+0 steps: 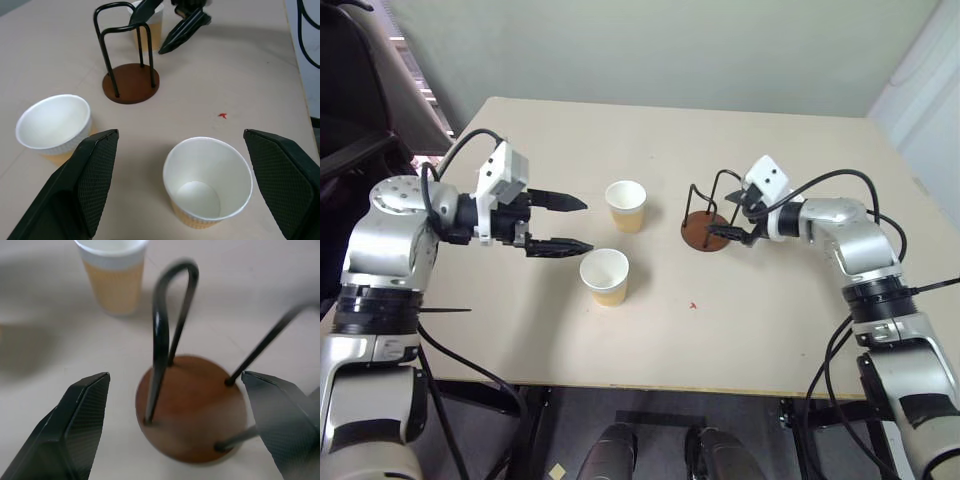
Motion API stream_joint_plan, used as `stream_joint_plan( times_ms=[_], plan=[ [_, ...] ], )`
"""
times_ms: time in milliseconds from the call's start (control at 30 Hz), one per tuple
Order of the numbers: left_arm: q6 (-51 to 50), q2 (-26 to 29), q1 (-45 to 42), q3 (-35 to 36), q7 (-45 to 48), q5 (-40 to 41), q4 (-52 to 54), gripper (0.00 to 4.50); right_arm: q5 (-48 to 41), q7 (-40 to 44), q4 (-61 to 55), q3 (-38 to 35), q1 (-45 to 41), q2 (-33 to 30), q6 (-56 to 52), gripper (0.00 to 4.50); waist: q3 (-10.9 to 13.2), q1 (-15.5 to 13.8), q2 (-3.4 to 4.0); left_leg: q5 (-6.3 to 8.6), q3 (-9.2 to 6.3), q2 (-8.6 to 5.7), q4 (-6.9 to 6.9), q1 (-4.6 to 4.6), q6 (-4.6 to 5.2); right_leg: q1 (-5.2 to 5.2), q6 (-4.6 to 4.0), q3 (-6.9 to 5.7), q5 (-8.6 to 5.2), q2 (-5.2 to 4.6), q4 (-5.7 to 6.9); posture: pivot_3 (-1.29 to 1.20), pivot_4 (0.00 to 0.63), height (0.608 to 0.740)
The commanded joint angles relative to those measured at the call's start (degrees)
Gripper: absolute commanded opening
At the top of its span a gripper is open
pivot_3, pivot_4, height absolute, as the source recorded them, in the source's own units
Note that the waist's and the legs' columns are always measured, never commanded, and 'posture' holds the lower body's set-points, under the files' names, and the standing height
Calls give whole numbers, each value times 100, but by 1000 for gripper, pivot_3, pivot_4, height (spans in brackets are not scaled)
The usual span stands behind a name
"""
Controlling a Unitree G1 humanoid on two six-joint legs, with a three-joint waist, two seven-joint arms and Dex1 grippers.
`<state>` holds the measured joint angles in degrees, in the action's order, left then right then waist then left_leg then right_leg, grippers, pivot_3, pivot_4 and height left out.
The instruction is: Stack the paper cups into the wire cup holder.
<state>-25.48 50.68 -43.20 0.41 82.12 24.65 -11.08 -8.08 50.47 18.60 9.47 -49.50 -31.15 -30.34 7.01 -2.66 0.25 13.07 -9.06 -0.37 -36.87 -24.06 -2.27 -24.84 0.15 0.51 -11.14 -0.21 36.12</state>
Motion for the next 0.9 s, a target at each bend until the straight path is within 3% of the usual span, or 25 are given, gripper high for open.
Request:
stream_joint_plan(
  times_ms=[33,400,533,900],
  plan=[
    [-71,77,8,240,-81,138,282,4311,57,-43,-19,-84,-211,42,128,3781,0,2,0,0,0,0,0,1,-2,-1,0,0,0,0,2,0,150,740],
    [-100,91,-20,219,-82,118,271,4311,-323,301,-631,-288,-234,-10,-195,48,0,6,0,0,0,0,0,4,-4,-6,-5,0,1,0,19,0,150,740],
    [-93,53,-73,134,2,114,270,4311,-602,567,-1090,-378,-15,-135,-277,48,0,-10,0,-3,0,0,0,2,-9,-6,-5,0,1,0,17,0,150,740],
    [120,363,18,-503,748,-139,984,4311,-1801,3109,-2939,-243,1153,-1626,-119,48,-2,-23,-4,-1,9,1,-3,-6,-13,-4,-3,1,1,3,2,0,150,740]
  ],
)
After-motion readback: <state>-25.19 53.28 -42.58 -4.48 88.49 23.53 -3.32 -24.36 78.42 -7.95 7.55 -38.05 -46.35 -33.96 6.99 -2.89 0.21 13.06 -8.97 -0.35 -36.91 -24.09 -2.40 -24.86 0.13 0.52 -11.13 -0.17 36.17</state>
